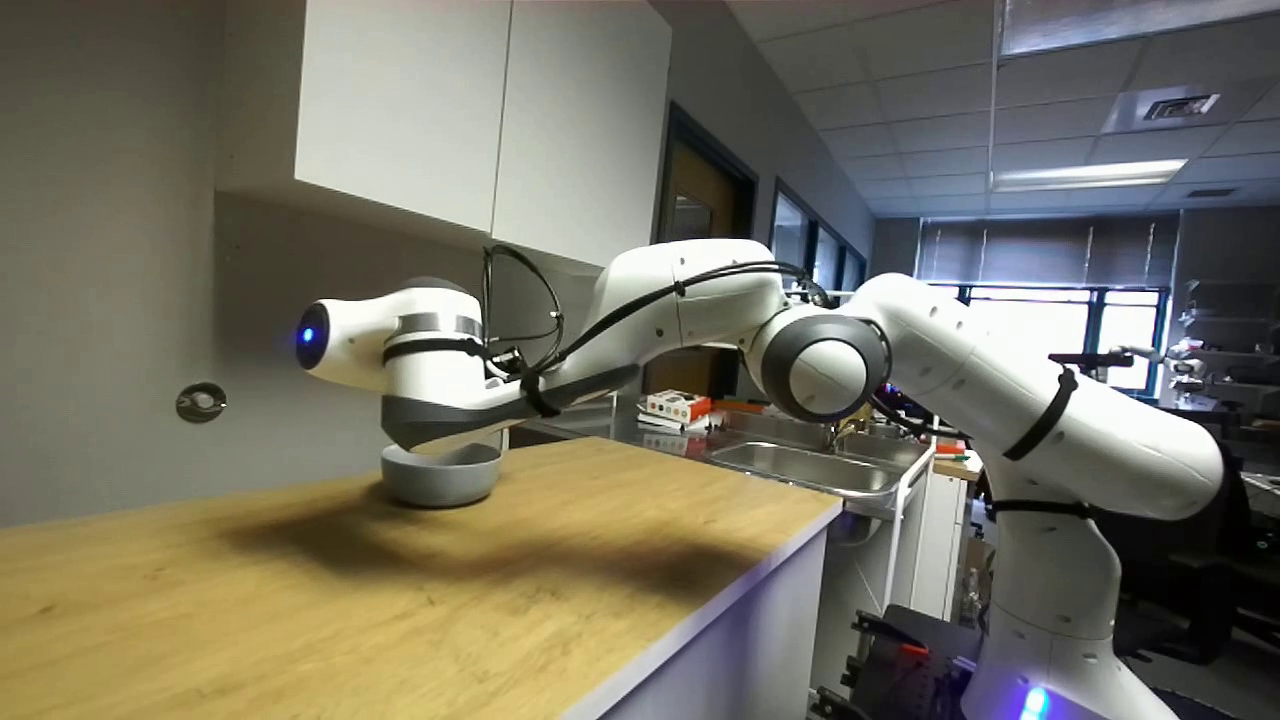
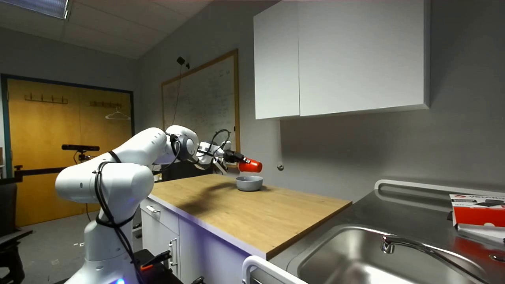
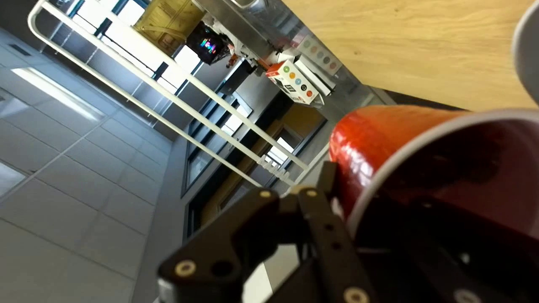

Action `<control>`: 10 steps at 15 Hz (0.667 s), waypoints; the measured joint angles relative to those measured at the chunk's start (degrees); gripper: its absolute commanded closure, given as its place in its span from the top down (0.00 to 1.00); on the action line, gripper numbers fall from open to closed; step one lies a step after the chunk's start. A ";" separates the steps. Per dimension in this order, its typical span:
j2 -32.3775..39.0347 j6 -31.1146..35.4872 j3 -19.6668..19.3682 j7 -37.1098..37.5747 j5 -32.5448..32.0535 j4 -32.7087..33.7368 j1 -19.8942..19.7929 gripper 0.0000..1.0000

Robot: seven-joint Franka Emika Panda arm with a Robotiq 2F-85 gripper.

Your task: Pour the contents of the cup into the bowl

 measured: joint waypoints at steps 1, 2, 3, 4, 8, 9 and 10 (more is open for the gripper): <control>-0.01 0.11 -0.16 -0.01 -0.72 0.01 0.18 0.04; 0.00 0.16 -0.30 -0.02 -1.46 0.04 0.34 0.04; 0.02 0.17 -0.42 -0.02 -2.15 0.08 0.55 0.04; 0.04 0.17 -0.49 -0.02 -2.81 0.17 0.80 0.04; 0.32 0.17 -0.86 -0.02 -5.74 0.76 1.74 0.04; 0.41 0.18 -1.15 -0.02 -6.77 0.78 1.99 0.04; 0.52 0.24 -1.45 -0.02 -7.81 0.78 2.21 0.04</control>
